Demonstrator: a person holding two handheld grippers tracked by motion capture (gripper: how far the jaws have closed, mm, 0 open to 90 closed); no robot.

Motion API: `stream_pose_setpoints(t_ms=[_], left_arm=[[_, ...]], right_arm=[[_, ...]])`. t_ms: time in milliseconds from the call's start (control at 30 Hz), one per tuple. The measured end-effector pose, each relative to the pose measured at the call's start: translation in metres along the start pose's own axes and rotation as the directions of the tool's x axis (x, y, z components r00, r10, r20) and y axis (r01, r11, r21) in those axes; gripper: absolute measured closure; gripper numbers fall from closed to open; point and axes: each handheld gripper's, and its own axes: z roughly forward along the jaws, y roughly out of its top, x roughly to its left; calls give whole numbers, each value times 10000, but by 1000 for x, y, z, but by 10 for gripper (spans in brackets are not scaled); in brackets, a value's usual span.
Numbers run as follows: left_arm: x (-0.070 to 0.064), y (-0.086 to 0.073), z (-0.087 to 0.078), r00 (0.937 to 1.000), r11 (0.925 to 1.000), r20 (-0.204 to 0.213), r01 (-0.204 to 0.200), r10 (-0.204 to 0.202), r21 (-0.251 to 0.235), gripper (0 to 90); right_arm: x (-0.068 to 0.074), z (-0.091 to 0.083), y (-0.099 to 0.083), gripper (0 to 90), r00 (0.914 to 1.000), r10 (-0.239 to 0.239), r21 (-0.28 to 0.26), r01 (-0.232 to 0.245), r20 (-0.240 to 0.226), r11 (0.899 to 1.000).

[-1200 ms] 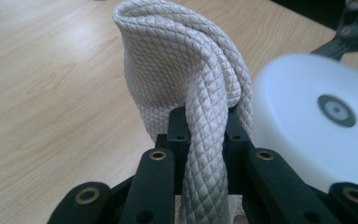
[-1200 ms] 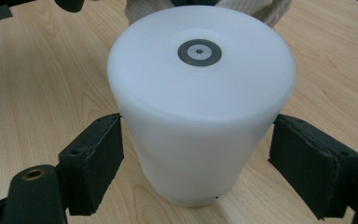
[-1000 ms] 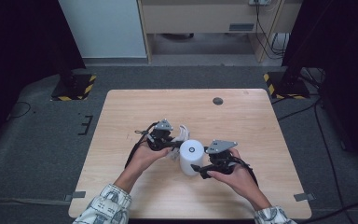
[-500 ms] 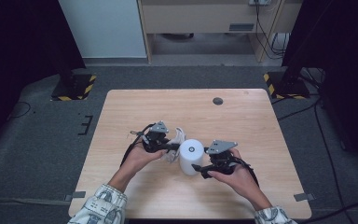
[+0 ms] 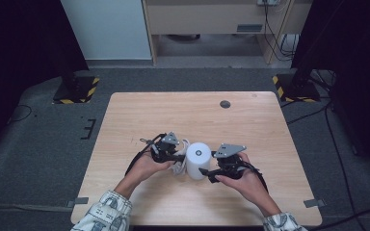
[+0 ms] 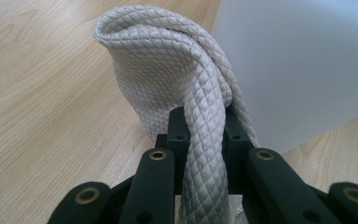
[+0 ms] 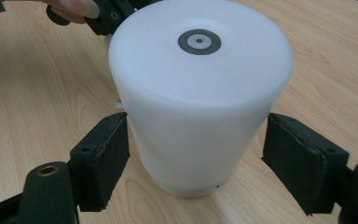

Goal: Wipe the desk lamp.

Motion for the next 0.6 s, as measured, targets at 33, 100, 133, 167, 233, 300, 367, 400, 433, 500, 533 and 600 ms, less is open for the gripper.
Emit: stream_pose_setpoints(t_ms=[33,100,133,167,233,300,367,400,433,500,533,600], left_arm=[[0,0,0,10000,10000,-25,23,-23,-23,777],[-1,2,-3,10000,9999,-88,38,-40,-163,777],[-1,3,-6,9999,9999,-152,-62,60,-133,777],[-1,4,-7,9997,9998,-224,-82,78,-175,777],[-3,5,-6,9994,9998,-282,-189,186,-75,777],[-5,3,1,9981,9984,-419,-427,443,376,777],[-6,1,7,9968,9953,-494,-587,626,764,777],[-6,0,11,9964,9937,-511,-620,670,935,777],[-5,0,11,9966,9939,-509,-605,653,923,777],[-4,0,10,9971,9952,-489,-534,575,823,777],[-3,1,7,9980,9977,-471,-403,429,551,777],[-2,4,0,9988,9997,-450,-208,214,128,777]], right_arm=[[0,0,0,230,10000,-3,-22,3,26,10000],[0,0,0,230,10000,-21,-21,21,20,10000],[0,0,0,230,10000,-22,-19,22,20,10000],[0,0,0,230,10000,-22,-22,22,25,10000],[0,1,0,231,10000,-24,-27,24,30,10000],[0,1,0,231,10000,-7,-29,7,38,10000],[0,1,0,231,10000,-19,-33,19,42,10000],[0,1,0,231,10000,-8,-28,8,41,10000],[0,1,0,231,10000,-24,-23,24,39,10000],[0,1,0,231,10000,-27,-25,27,43,10000],[0,1,0,232,10000,-28,-24,28,39,10000],[0,1,0,232,10000,-29,-27,29,32,10000]])
